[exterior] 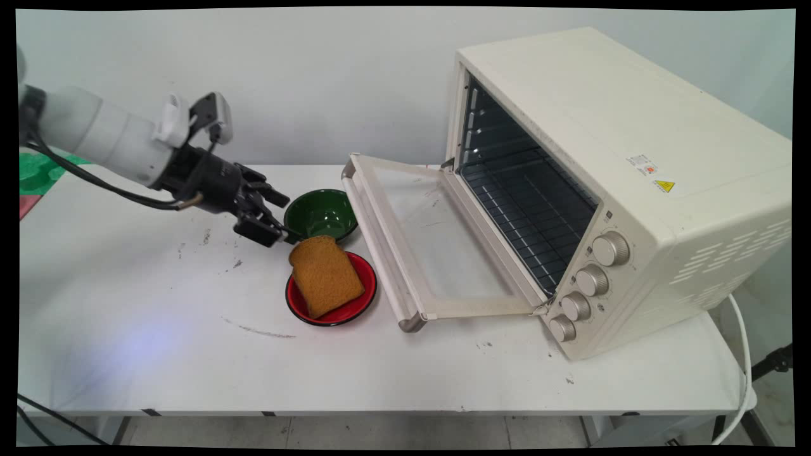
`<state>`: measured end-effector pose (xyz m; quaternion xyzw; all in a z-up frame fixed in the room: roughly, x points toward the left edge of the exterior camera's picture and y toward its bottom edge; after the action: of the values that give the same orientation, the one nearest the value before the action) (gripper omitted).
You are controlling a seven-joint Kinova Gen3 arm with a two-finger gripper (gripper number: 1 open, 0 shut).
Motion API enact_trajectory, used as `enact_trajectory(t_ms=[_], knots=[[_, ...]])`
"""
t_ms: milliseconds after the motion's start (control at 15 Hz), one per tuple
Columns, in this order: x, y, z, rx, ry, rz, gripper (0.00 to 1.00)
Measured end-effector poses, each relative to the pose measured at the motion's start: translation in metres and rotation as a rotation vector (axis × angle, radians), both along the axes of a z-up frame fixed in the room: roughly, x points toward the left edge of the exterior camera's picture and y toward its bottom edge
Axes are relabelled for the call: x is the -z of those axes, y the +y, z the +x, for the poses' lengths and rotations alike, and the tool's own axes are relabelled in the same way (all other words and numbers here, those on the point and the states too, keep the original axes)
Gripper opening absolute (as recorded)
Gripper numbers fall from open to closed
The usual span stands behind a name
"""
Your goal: Close the oven
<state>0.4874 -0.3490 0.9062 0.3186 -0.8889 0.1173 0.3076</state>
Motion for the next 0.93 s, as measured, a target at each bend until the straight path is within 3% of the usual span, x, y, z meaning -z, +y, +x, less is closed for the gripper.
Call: enact_trajectory(t_ms=[467, 667, 733, 933], knots=[[0.024, -0.017, -0.027, -0.009, -0.002, -0.001, 1.00], [0.032, -0.024, -0.039, 0.017, -0.001, -0.006, 1.00], [0.035, -0.025, -0.043, 0.026, -0.002, -0.009, 0.00], [0.042, -0.031, -0.054, 0.052, -0.001, -0.019, 0.00]])
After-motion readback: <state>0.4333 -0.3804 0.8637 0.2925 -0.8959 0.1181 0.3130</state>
